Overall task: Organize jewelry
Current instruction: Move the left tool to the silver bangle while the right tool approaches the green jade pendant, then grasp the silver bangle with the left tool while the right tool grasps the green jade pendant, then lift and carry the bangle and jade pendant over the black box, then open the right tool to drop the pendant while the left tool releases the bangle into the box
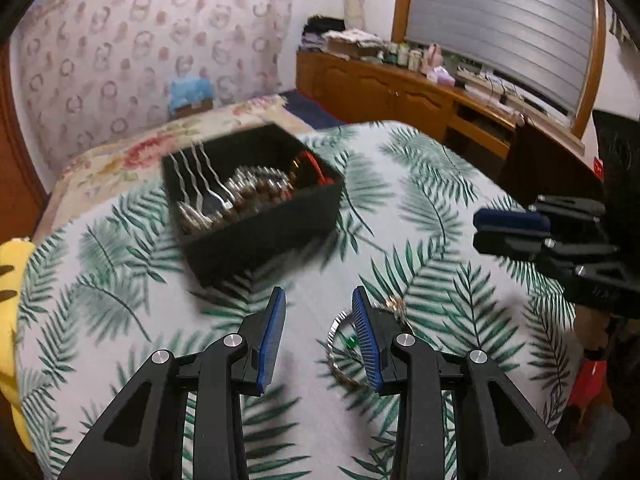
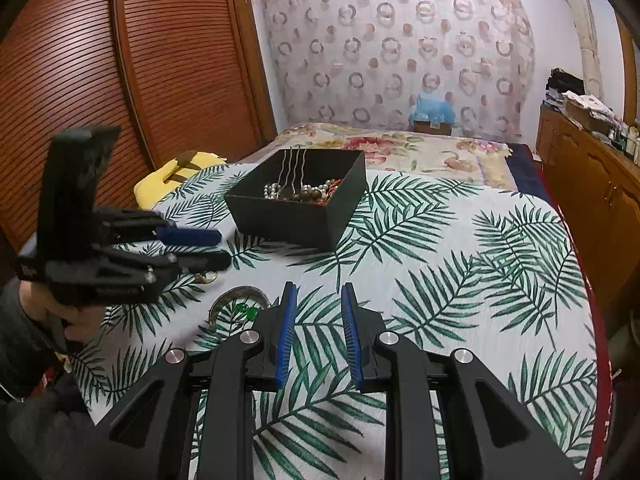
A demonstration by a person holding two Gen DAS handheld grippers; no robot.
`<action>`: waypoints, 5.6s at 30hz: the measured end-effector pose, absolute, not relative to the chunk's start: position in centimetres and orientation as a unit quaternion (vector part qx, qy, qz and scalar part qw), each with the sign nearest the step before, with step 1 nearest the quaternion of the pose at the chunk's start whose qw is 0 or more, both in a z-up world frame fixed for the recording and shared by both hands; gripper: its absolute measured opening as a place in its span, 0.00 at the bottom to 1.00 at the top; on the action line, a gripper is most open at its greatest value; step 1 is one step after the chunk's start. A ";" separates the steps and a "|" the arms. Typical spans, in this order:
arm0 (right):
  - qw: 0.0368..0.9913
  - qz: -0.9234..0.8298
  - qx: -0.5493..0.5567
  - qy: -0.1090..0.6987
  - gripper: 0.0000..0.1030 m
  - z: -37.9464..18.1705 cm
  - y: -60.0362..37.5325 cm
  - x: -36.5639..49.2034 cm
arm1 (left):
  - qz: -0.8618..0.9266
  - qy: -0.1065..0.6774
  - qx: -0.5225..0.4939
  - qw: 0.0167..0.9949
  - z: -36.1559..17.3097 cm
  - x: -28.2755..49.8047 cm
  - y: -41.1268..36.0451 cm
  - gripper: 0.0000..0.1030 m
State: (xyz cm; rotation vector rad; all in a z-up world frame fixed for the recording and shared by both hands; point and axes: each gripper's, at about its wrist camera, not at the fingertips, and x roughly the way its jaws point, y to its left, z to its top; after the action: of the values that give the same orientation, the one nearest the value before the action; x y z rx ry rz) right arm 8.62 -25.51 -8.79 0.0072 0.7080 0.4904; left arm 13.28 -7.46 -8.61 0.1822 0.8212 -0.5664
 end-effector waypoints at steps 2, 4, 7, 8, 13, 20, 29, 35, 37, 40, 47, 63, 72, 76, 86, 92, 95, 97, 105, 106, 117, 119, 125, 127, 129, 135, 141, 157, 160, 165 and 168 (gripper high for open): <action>0.908 0.236 0.001 0.346 0.24 -9.1 -25.5 8.7 | -0.275 0.400 0.095 0.869 -9.3 13.2 -8.0 0.32; 0.908 0.235 0.001 0.347 0.24 -9.2 -25.4 8.6 | -0.280 0.408 0.103 0.863 -10.1 12.9 -8.6 0.31; 0.908 0.235 0.002 0.347 0.24 -9.3 -25.3 8.6 | -0.276 0.415 0.110 0.860 -10.8 13.1 -8.9 0.29; 0.908 0.234 0.001 0.346 0.24 -9.3 -25.3 8.6 | -0.276 0.417 0.110 0.859 -10.8 13.1 -8.9 0.29; 0.909 0.234 0.003 0.345 0.24 -9.3 -25.3 8.6 | -0.276 0.423 0.117 0.855 -11.4 13.4 -8.9 0.29; 0.907 0.236 0.004 0.349 0.24 -9.6 -25.2 8.7 | -0.296 0.418 0.119 0.851 -11.3 12.9 -9.1 0.05; 0.900 0.246 0.019 0.359 0.24 -10.8 -24.8 8.5 | -0.269 0.396 0.079 0.875 -9.9 10.5 -6.5 0.03; 0.894 0.262 0.010 0.364 0.24 -11.0 -23.4 8.5 | -0.248 0.373 0.051 0.893 -8.3 9.3 -4.7 0.03; 0.891 0.268 0.003 0.365 0.24 -11.0 -22.7 8.5 | -0.242 0.366 0.046 0.897 -7.9 9.1 -4.3 0.03; 0.888 0.277 -0.008 0.367 0.24 -11.0 -21.9 8.5 | -0.234 0.358 0.038 0.903 -7.3 8.9 -3.6 0.03; 0.871 0.300 -0.056 0.386 0.24 -11.6 -19.2 10.0 | -0.221 0.354 0.021 0.908 -7.3 8.8 -2.1 0.03; 0.830 0.326 -0.136 0.431 0.24 -13.0 -16.5 12.2 | -0.218 0.358 0.001 0.908 -8.3 8.4 -0.8 0.04; 0.827 0.331 -0.154 0.428 0.15 -13.0 -16.0 11.2 | -0.224 0.356 -0.003 0.907 -8.3 8.5 -1.0 0.00; 0.836 0.322 -0.160 0.415 0.11 -12.6 -15.8 11.0 | -0.220 0.361 0.001 0.906 -8.6 8.8 -0.9 0.00; 0.862 0.310 -0.125 0.380 0.11 -9.9 -18.0 11.2 | -0.209 0.399 0.025 0.893 -10.7 8.7 -0.1 0.04; 0.872 0.307 -0.124 0.360 0.11 -8.1 -18.0 11.2 | -0.202 0.405 0.044 0.890 -11.2 8.7 -0.5 0.25; 0.874 0.309 -0.125 0.353 0.11 -7.4 -18.0 11.0 | -0.199 0.412 0.056 0.888 -11.7 8.6 -0.8 0.26; 0.875 0.309 -0.127 0.350 0.11 -7.2 -17.9 11.0 | -0.194 0.415 0.066 0.886 -12.1 8.5 -0.9 0.26; 0.883 0.307 -0.126 0.331 0.11 -5.6 -17.9 11.3 | -0.192 0.402 0.070 0.893 -11.5 8.3 -0.7 0.04; 0.885 0.306 -0.124 0.327 0.11 -5.3 -18.0 11.5 | -0.194 0.397 0.064 0.895 -11.3 8.3 -0.7 0.04; 0.902 0.293 -0.104 0.301 0.10 -2.7 -18.0 15.6 | -0.199 0.342 0.038 0.917 -6.4 10.9 -1.3 0.04; 0.905 0.287 -0.107 0.295 0.10 -2.4 -17.7 16.5 | -0.199 0.335 0.041 0.920 -5.7 11.5 -1.5 0.04; 0.904 0.281 -0.087 0.310 0.10 -2.7 -17.8 19.8 | -0.187 0.319 0.044 0.928 -3.9 14.1 -1.7 0.04; 0.903 0.279 -0.076 0.317 0.11 -3.1 -18.0 20.7 | -0.182 0.319 0.044 0.929 -3.7 14.9 -1.8 0.04; 0.902 0.281 -0.064 0.321 0.11 -3.3 -18.3 21.3 | -0.179 0.322 0.042 0.929 -3.8 15.7 -1.8 0.04; 0.901 0.279 -0.052 0.329 0.22 -4.1 -18.7 21.9 | -0.173 0.333 0.037 0.926 -4.5 17.7 -2.0 0.04; 0.906 0.267 -0.044 0.326 0.22 -4.7 -20.1 20.8 | -0.169 0.336 0.038 0.926 -4.8 19.4 -2.8 0.04; 0.903 0.252 -0.056 0.344 0.22 -7.3 -22.5 17.3 | -0.162 0.347 0.056 0.922 -5.8 22.4 -5.6 0.04; 0.901 0.253 -0.056 0.347 0.22 -7.7 -22.7 16.8 | -0.163 0.348 0.059 0.921 -5.8 22.5 -5.9 0.04; 0.898 0.255 -0.057 0.354 0.22 -8.4 -22.7 16.3 | -0.164 0.349 0.062 0.921 -5.8 22.5 -6.1 0.06; 0.897 0.256 -0.057 0.357 0.22 -8.6 -22.7 16.1 | -0.165 0.348 0.061 0.921 -5.7 22.4 -6.2 0.06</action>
State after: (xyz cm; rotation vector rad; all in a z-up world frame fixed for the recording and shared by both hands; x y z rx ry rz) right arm 16.07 -22.72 -8.63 -0.1191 0.7392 0.5301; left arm 22.43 -6.17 -5.68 0.1260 0.7149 -0.3394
